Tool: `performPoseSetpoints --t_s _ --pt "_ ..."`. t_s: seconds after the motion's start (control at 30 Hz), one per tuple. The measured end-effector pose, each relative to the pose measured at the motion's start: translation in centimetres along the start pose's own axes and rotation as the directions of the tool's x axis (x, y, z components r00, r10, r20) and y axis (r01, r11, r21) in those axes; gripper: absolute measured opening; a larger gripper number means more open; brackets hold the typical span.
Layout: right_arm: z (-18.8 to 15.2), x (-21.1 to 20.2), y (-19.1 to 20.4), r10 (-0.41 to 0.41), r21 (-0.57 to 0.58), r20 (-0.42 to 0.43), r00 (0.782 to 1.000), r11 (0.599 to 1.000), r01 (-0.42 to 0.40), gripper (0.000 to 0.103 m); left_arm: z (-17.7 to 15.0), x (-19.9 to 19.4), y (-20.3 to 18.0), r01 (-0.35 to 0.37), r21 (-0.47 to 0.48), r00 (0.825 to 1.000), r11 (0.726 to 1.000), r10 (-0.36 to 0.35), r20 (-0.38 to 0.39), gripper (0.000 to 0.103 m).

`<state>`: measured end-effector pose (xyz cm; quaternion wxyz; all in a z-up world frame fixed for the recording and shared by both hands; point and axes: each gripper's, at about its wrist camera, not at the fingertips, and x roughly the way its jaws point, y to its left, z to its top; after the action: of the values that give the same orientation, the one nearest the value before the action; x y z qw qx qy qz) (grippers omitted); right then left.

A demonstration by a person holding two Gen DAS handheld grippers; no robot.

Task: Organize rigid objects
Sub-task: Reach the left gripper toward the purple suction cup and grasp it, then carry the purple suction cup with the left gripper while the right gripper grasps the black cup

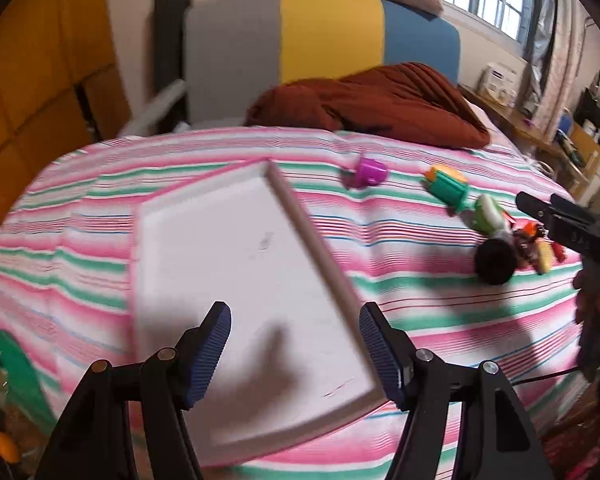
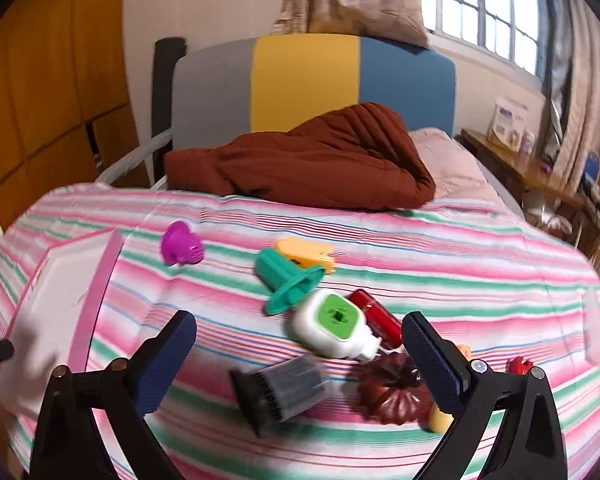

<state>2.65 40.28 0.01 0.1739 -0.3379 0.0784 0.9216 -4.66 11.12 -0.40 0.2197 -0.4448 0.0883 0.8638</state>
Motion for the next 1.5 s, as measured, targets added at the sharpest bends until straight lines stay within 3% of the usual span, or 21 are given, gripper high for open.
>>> performPoseSetpoints --t_s 0.17,0.3,0.4,0.43,0.7,0.77,0.93,0.97,1.03,1.1,1.27,1.5 --pt "0.4 0.1 -1.6 0.027 0.084 -0.002 1.0 0.996 -0.027 0.103 3.6 2.6 -2.4 0.071 0.036 0.997 0.997 -0.07 -0.036 0.068" --pt "0.7 -0.3 -2.3 0.031 0.122 0.007 0.999 0.992 -0.032 0.103 7.1 4.9 -4.9 0.081 0.109 0.997 0.991 -0.081 -0.012 0.068" --pt "0.9 -0.5 -3.0 0.018 0.151 0.019 1.0 0.988 -0.021 0.103 9.8 7.7 -6.5 0.117 0.119 0.993 0.986 -0.112 -0.048 0.071" --pt "0.9 -0.6 -3.4 0.018 0.166 0.024 1.0 0.986 -0.022 0.103 10.6 8.7 -7.0 0.118 0.116 0.992 0.986 -0.112 -0.06 0.075" --pt "1.2 -1.2 -6.4 0.01 0.309 0.05 0.999 0.951 -0.025 0.103 13.9 16.0 -8.4 0.095 0.098 0.988 0.991 -0.083 -0.128 0.075" --pt "1.2 -1.0 -6.9 0.016 0.334 0.045 0.999 0.942 -0.03 0.103 14.3 17.4 -8.6 0.066 0.106 0.989 0.992 -0.051 -0.139 0.082" --pt "1.2 -1.1 -7.6 -0.002 0.365 0.051 0.999 0.931 -0.017 0.103 15.1 19.6 -8.8 0.067 0.088 0.986 0.994 -0.053 -0.155 0.08" --pt "1.2 -1.2 -7.8 -0.006 0.371 0.052 0.999 0.929 -0.014 0.103 15.2 19.8 -8.7 0.085 0.073 0.986 0.994 -0.073 -0.15 0.069" --pt "1.1 -1.2 -8.2 -0.016 0.385 0.054 0.998 0.923 -0.006 0.103 15.1 20.0 -8.8 0.088 0.073 0.985 0.993 -0.077 -0.152 0.044" --pt "1.1 -1.2 -8.7 -0.023 0.407 0.051 0.998 0.913 0.001 0.103 14.6 19.6 -9.0 0.072 0.092 0.99 0.993 -0.059 -0.13 0.044" --pt "0.8 -0.5 -9.8 -0.011 0.459 0.018 1.0 0.889 0.002 0.103 12.9 16.3 -9.2 0.119 0.104 0.991 0.987 -0.113 -0.067 0.044" --pt "0.6 0.6 -8.9 -0.009 0.411 -0.039 0.999 0.911 0.024 0.103 9.3 10.5 -11.1 0.157 0.194 0.987 0.968 -0.16 0.0 0.044"
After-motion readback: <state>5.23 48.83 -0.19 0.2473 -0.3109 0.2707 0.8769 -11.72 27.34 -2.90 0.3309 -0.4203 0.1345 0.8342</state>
